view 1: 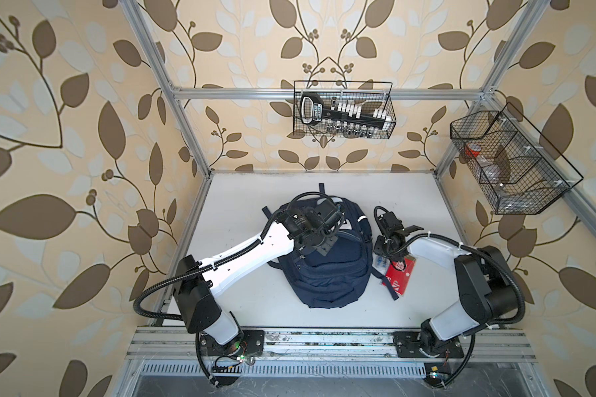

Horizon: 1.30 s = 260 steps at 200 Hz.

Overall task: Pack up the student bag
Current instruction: 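Lift the compass case toward the bag while left gripper opens the pocket, then push the clear compass case into the front pocket with the right gripper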

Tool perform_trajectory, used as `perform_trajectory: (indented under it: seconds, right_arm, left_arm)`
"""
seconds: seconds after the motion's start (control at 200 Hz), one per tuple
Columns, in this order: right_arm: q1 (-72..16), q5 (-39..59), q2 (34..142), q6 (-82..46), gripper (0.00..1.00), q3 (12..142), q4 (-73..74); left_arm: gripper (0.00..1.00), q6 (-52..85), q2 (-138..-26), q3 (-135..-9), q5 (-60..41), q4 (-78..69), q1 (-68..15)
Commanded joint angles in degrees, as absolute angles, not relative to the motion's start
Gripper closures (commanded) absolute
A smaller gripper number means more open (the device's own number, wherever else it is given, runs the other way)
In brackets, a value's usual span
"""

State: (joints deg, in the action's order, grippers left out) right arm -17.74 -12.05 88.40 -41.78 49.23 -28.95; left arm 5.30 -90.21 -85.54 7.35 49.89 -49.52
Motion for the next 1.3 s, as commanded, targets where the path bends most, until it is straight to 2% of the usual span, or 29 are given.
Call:
perform_trajectory:
  seconds: [0.0, 0.21, 0.41, 0.545, 0.645, 0.87, 1.105, 1.155, 1.295]
  right_arm:
    - [-18.25, -14.05, 79.32, -42.82, 0.78, 49.75, -33.34]
    - [-22.38, -13.75, 61.82, -46.35, 0.79, 47.47, -39.47]
    - [-36.11, -6.61, 56.12, -52.31, 0.81, 46.38, -41.41]
    - [-47.68, -4.97, 58.35, -58.32, 0.81, 46.83, -35.57]
    - [-52.45, -5.44, 64.14, -60.34, 0.81, 50.56, -33.84]
    - [-51.28, -8.52, 72.74, -67.11, 0.82, 54.26, -29.40]
    - [-50.94, -18.10, 74.17, -81.64, 0.79, 51.77, -20.38]
    - [-50.83, -18.76, 76.12, -82.98, 0.74, 52.78, -19.71]
    - [-50.75, -17.22, 81.70, -81.44, 0.39, 57.10, -17.98]
  left_arm:
    - [1.00, 7.37, -89.48, -87.93, 0.93, 46.00, -47.09]
    - [1.00, 6.75, -90.37, -83.70, -3.35, 42.21, -46.71]
    - [1.00, 9.17, -85.97, -78.16, -5.26, 34.58, -46.06]
    - [1.00, 9.65, -80.17, -74.30, -9.62, 29.29, -46.05]
    - [1.00, 9.72, -79.55, -74.12, -9.98, 29.77, -46.05]
    - [1.00, 9.96, -78.60, -73.58, -10.88, 30.37, -46.15]
    - [1.00, 10.59, -79.38, -73.21, -12.96, 30.24, -46.85]
    - [1.00, 10.70, -79.52, -73.51, -13.36, 30.44, -46.85]
    - [1.00, 10.92, -78.77, -73.00, -12.87, 30.25, -46.85]
